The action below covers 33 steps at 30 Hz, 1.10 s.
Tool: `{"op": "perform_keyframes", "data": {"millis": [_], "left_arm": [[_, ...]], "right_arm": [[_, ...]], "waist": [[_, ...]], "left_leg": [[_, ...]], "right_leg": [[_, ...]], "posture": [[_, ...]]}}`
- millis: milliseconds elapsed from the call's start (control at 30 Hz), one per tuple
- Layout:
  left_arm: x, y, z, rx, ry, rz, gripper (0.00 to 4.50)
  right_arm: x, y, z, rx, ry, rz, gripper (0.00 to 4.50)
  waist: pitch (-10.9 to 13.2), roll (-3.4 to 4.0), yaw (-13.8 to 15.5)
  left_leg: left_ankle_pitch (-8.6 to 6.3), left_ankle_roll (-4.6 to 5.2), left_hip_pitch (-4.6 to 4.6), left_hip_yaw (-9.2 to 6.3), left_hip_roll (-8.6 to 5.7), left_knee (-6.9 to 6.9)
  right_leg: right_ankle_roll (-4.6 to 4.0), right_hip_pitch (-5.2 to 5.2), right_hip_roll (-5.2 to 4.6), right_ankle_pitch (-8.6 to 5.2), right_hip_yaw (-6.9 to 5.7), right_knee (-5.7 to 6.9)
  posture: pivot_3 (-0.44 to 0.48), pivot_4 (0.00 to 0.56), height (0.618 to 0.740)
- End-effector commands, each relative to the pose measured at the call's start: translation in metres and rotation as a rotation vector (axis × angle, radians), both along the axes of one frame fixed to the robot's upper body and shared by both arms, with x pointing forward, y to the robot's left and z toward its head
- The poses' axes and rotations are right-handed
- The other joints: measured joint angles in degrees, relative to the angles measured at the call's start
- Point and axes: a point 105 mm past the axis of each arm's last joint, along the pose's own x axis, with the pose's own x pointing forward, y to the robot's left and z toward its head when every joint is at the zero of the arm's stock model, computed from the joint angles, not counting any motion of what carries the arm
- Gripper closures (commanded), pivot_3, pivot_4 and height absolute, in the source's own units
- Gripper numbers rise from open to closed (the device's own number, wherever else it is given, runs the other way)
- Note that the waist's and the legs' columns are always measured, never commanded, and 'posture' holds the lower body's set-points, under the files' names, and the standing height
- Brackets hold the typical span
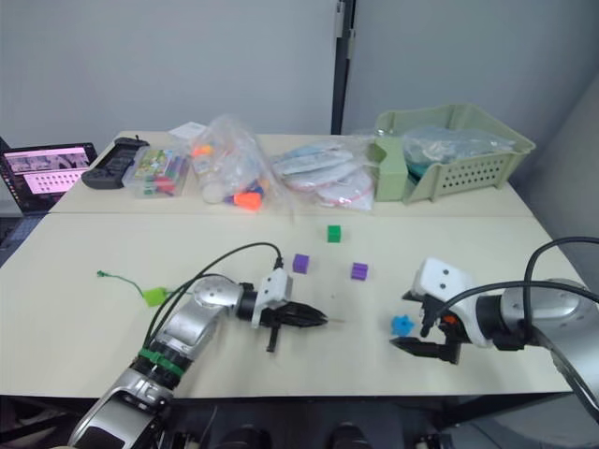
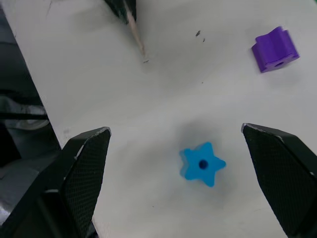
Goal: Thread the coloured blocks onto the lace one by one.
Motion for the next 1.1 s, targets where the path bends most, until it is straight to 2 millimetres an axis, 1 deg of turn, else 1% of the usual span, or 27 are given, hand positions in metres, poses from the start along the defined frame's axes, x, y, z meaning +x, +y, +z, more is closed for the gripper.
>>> {"op": "perform_keyframes", "data": {"millis": [33, 133, 200, 300, 367, 433, 500, 600, 700, 967, 1067, 1100], "left_arm": [[-0.002, 0.001, 0.007, -0.024, -0.019, 0.009, 4.50], [-0.004, 0.001, 0.006, -0.023, -0.016, 0.011, 4.50], [-0.005, 0.001, 0.006, -0.023, -0.014, 0.010, 4.50], [-0.005, -0.001, 0.006, -0.023, -0.013, 0.004, 4.50], [-0.004, -0.003, 0.007, -0.021, -0.014, -0.005, 4.50], [-0.004, -0.004, 0.008, -0.018, -0.014, -0.018, 4.50], [-0.004, -0.005, 0.008, -0.014, -0.014, -0.030, 4.50], [-0.003, -0.005, 0.010, -0.008, -0.019, -0.038, 4.50], [-0.001, -0.004, 0.012, -0.001, -0.024, -0.044, 4.50], [0.000, 0.000, 0.014, 0.014, -0.029, -0.044, 4.50], [0.000, 0.001, 0.014, 0.016, -0.029, -0.042, 4.50], [0.000, 0.001, 0.014, 0.016, -0.029, -0.041, 4.50]], "right_arm": [[0.007, -0.004, 0.008, -0.011, -0.056, -0.007, 0.03], [0.012, -0.004, 0.008, 0.080, -0.076, -0.085, 0.03], [0.015, -0.005, 0.003, 0.141, -0.096, -0.131, 0.03], [0.011, -0.008, -0.012, 0.220, -0.127, -0.190, 0.03], [0.003, -0.013, -0.028, 0.342, -0.158, -0.279, 0.03], [-0.005, -0.019, -0.042, 0.406, -0.193, -0.345, 0.03], [-0.011, -0.022, -0.053, 0.422, -0.222, -0.371, 0.03], [-0.013, -0.023, -0.062, 0.464, -0.258, -0.416, 0.03], [-0.010, -0.027, -0.075, 0.470, -0.304, -0.454, 0.03], [0.004, -0.024, -0.095, 0.477, -0.355, -0.442, 0.03], [0.006, -0.023, -0.101, 0.493, -0.356, -0.436, 0.83], [0.006, -0.022, -0.103, 0.504, -0.352, -0.432, 1.19]], "waist": [[0.0, 0.00, 0.2], [0.0, 0.00, 0.4], [0.0, 0.00, 0.8], [0.0, -0.01, 1.1], [0.0, -0.03, 1.6], [0.0, 0.00, 1.8], [0.0, 0.02, 1.7], [0.0, 0.02, 1.0], [-0.1, 0.03, 0.5], [-0.1, 0.07, 0.4], [-0.1, 0.07, 0.4], [-0.1, 0.07, 0.4]], "left_leg": [[0.00, 0.00, 0.00, 0.01, 0.00, 0.00], [0.00, 0.00, -0.02, 0.00, 0.01, 0.00], [0.00, 0.00, -0.02, -0.03, 0.00, 0.02], [0.00, 0.00, -0.04, -0.01, -0.03, 0.07], [0.00, 0.00, -0.03, -0.03, -0.02, 0.06], [0.00, 0.00, -0.04, -0.06, -0.03, 0.04], [0.00, -0.01, -0.02, -0.01, -0.02, 0.06], [0.03, -0.05, 0.08, 0.07, 0.00, 0.10], [0.04, -0.05, 0.17, 0.04, 0.03, 0.09], [0.04, -0.05, 0.14, 0.06, 0.01, 0.05], [0.04, -0.05, 0.15, 0.06, 0.01, 0.06], [0.04, -0.05, 0.15, 0.06, 0.01, 0.06]], "right_leg": [[0.00, -0.01, 0.00, 0.00, 0.00, 0.00], [-0.01, -0.04, 0.01, 0.00, 0.00, 0.04], [-0.01, -0.01, 0.01, 0.00, -0.01, 0.05], [0.00, -0.01, -0.02, 0.00, 0.00, 0.06], [0.00, 0.02, -0.01, 0.00, -0.02, 0.06], [0.00, -0.01, 0.01, 0.00, -0.02, 0.09], [0.00, -0.01, 0.01, 0.00, 0.00, 0.10], [0.02, 0.06, 0.02, 0.03, 0.06, 0.14], [0.01, 0.13, 0.09, 0.03, 0.05, 0.17], [0.00, 0.08, 0.08, 0.03, 0.07, 0.17], [0.00, 0.11, 0.07, 0.03, 0.07, 0.17], [0.00, 0.11, 0.07, 0.03, 0.07, 0.17]], "posture": [[0.000, 0.150, 0.734], [0.000, 0.150, 0.734], [0.000, 0.150, 0.734], [0.000, 0.150, 0.734], [0.000, 0.150, 0.734], [0.000, 0.150, 0.734], [0.000, 0.150, 0.734], [0.000, 0.150, 0.734], [0.000, 0.150, 0.734], [0.000, 0.150, 0.734], [0.000, 0.150, 0.734], [0.000, 0.150, 0.734]]}}
